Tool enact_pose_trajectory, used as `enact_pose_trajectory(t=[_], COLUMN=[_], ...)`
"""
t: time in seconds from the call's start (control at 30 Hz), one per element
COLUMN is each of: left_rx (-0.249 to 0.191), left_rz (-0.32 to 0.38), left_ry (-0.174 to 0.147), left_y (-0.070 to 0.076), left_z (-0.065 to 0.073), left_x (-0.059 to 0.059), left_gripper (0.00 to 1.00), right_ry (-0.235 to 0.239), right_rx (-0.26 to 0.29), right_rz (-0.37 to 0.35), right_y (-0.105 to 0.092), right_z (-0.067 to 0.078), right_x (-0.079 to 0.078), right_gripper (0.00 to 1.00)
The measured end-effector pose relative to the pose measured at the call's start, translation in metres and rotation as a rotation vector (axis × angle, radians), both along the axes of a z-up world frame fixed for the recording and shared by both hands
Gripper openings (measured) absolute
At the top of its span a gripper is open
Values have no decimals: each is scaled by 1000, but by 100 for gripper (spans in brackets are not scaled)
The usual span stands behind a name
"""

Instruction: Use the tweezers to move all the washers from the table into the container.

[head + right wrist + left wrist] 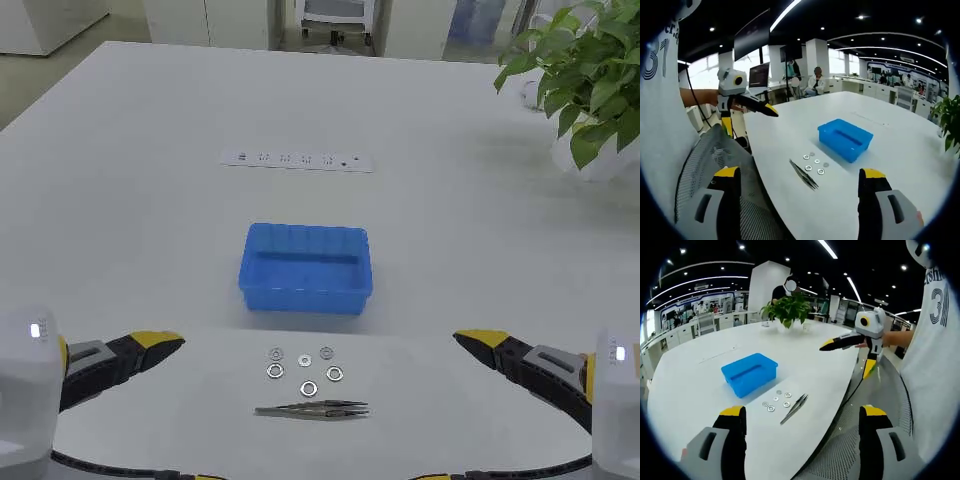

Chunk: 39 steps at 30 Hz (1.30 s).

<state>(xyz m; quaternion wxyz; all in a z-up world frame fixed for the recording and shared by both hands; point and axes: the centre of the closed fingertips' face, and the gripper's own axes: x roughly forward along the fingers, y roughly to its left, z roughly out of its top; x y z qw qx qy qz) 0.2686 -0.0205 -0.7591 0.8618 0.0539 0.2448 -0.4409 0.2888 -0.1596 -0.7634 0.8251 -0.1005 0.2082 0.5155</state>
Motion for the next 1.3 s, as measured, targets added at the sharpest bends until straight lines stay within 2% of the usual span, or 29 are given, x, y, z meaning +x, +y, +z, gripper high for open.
enact_pose_trajectory(t=[0.23, 0.37, 0.53, 0.73, 1.3], left_rx=[4, -12, -1, 0, -3], left_rz=[21, 42, 44, 45, 47], left_ry=[-13, -27, -51, -60, -55], left_y=[5, 11, 14, 12, 10], left_z=[0, 6, 15, 17, 15], left_x=[5, 15, 26, 27, 25], left_gripper=[99, 97, 97, 98, 98], right_ry=[-27, -35, -51, -52, -54], right_rx=[7, 4, 5, 4, 7], right_rz=[-32, -42, -35, -34, -39], right_y=[-2, -4, -2, -2, -3], right_z=[4, 6, 11, 11, 12], right_x=[10, 17, 23, 24, 26], right_gripper=[97, 95, 94, 94, 93])
